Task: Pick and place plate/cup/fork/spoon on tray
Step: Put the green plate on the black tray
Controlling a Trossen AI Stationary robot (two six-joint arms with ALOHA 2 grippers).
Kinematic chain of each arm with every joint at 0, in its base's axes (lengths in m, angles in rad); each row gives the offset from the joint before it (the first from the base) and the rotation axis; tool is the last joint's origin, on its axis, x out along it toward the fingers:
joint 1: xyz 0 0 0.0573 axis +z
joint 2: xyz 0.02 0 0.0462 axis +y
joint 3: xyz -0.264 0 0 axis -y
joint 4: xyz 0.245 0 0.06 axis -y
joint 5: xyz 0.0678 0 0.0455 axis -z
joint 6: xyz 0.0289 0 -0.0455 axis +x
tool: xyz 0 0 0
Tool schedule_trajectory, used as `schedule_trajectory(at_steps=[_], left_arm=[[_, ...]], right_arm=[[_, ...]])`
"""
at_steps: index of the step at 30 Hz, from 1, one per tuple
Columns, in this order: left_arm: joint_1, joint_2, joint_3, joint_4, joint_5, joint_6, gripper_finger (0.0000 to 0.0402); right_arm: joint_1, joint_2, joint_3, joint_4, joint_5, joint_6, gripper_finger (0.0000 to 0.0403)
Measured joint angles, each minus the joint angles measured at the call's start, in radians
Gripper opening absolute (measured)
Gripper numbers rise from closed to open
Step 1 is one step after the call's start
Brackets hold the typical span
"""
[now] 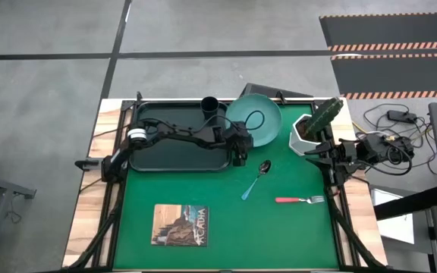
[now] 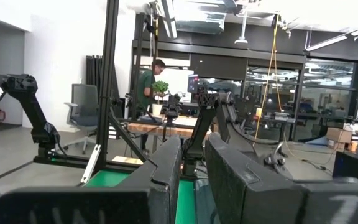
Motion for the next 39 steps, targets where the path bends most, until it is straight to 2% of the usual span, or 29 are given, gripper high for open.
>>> schedule_trajectory(at_steps=[10,17,24,30,33,39], left_arm=[[-0.028,-0.09,-0.001,-0.011,0.003,0.009,0.0006],[-0.111,-0.189,-0.003,-0.063,0.006,0.008,0.0006],[-0.22,-0.307,-0.003,-0.279,-0.015,0.011,0.0003],[-0.323,-0.393,-0.006,-0.511,-0.213,-0.052,0.0001],[-0.366,-0.425,-0.03,-0.594,-0.272,-0.108,0.0001],[-0.419,-0.548,-0.207,-0.601,-0.382,-0.207,0.0001]], right_arm=[[0.0,0.0,0.0,-0.001,0.0,0.009,0.0063],[0.0,0.0,0.0,-0.003,0.0,0.011,0.0063],[0.0,0.0,0.0,-0.004,0.0,0.021,0.0063],[0.0,0.0,0.0,-0.007,-0.001,0.023,0.0063],[0.0,0.0,0.0,-0.008,-0.001,0.026,0.0063],[0.0,0.0,0.0,-0.009,-0.001,0.026,0.0063]])
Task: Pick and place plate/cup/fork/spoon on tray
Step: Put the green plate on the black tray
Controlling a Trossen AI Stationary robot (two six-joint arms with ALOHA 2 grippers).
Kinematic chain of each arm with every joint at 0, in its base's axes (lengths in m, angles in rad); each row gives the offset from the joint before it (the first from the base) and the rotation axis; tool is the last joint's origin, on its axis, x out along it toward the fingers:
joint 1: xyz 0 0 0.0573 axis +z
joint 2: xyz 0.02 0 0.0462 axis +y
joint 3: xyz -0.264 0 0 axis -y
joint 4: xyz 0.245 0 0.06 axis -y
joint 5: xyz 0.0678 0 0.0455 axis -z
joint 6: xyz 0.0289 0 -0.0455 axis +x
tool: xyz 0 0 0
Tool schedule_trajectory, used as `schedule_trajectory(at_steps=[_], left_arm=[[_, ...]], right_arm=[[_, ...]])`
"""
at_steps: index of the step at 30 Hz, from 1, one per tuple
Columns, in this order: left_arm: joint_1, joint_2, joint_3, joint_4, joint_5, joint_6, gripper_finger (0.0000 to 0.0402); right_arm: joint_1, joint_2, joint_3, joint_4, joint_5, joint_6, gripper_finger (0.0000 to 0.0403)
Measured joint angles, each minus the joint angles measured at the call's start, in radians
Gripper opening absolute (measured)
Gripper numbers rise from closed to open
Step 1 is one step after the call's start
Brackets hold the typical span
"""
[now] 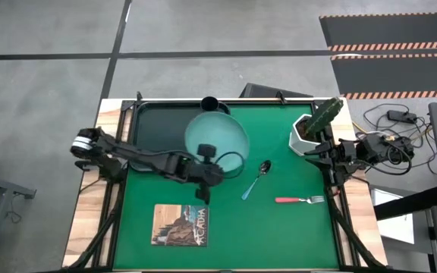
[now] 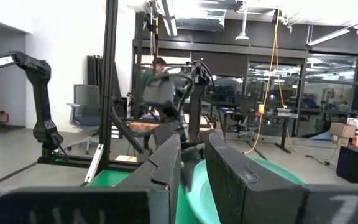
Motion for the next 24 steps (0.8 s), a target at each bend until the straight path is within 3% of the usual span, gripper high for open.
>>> schedule_trajectory(at_steps=[3,10,15,20,24], left_arm=[[-0.007,-0.087,-0.126,0.008,-0.072,-0.074,0.0],[-0.017,-0.323,-0.395,0.071,-0.08,-0.228,0.0],[-0.003,-0.459,-0.573,0.169,-0.196,-0.287,0.0],[0.024,-0.531,-0.735,0.326,-0.297,-0.309,0.0],[0.064,-0.539,-0.839,0.449,-0.305,-0.307,0.0]], right_arm=[[0.0,0.0,0.0,-0.002,0.0,0.0,0.0063],[0.0,0.0,0.0,-0.005,0.0,-0.001,0.0063],[0.0,0.0,0.0,-0.005,0.0,-0.005,0.0063],[0.0,0.0,0.0,-0.005,0.0,-0.006,0.0063],[0.0,0.0,0.0,-0.005,0.0,-0.008,0.0063]])
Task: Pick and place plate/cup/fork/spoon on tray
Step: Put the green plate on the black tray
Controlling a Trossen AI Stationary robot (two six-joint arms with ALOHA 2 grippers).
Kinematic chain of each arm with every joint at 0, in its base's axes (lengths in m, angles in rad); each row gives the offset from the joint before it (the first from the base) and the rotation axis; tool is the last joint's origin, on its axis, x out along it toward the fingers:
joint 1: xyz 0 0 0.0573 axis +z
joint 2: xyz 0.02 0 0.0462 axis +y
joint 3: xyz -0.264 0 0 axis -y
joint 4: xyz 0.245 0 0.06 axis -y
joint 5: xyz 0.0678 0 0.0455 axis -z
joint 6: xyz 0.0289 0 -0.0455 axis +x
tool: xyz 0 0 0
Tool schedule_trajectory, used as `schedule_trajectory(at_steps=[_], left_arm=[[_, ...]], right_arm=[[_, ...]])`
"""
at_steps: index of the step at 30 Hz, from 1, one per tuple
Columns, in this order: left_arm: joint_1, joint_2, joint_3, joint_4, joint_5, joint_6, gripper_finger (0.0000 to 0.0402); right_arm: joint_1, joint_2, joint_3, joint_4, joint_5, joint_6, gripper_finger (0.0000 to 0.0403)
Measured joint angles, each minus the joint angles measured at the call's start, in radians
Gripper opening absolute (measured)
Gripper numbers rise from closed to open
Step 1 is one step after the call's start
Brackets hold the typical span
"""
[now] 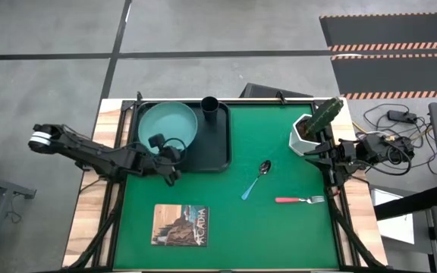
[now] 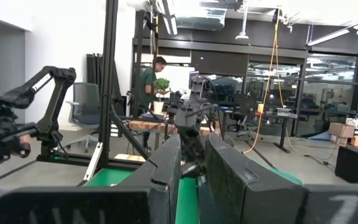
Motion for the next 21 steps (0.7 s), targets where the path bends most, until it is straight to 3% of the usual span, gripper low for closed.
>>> schedule_trajectory(at_steps=[6,21], left_arm=[[0.063,0.039,-0.097,0.145,0.0,-0.001,0.0],[0.119,0.152,-0.133,0.205,0.004,-0.054,0.0]], right_arm=[[0.0,0.0,0.0,0.0,0.0,0.0,0.0063],[0.0,0.0,0.0,-0.001,0.0,-0.001,0.0063]])
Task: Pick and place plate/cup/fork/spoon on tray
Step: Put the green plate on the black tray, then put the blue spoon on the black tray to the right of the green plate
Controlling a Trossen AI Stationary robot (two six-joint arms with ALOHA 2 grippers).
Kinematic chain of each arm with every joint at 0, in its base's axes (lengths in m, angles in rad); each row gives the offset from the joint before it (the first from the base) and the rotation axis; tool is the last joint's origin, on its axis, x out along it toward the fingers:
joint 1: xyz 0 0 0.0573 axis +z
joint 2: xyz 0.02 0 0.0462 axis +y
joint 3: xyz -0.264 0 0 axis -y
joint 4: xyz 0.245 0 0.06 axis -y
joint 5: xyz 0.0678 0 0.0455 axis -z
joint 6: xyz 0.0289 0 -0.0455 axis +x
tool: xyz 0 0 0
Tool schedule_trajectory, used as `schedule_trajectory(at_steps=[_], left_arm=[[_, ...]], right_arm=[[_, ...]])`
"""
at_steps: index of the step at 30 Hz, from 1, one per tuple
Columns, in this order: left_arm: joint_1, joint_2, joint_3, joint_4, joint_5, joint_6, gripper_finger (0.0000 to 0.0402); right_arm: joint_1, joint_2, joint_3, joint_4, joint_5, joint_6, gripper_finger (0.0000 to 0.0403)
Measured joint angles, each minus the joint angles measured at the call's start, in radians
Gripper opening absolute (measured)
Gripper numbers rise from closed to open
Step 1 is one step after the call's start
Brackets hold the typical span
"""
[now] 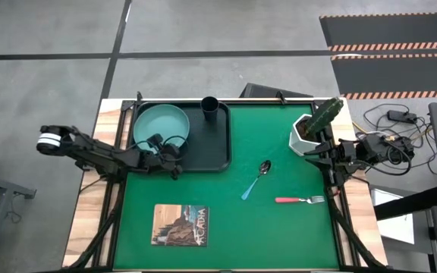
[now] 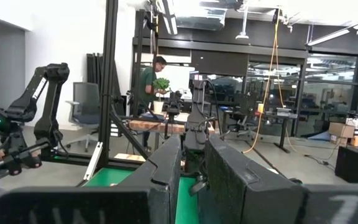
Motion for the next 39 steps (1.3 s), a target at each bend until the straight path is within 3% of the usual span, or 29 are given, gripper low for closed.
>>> schedule_trajectory(at_steps=[28,39], left_arm=[[0.004,0.005,0.007,0.023,0.035,-0.101,0.0095],[0.003,-0.008,0.117,0.023,0.154,-0.044,0.0103]], right_arm=[[0.0,0.0,0.0,0.0,0.0,0.017,0.0063],[0.0,0.0,0.0,0.0,0.0,0.024,0.0063]])
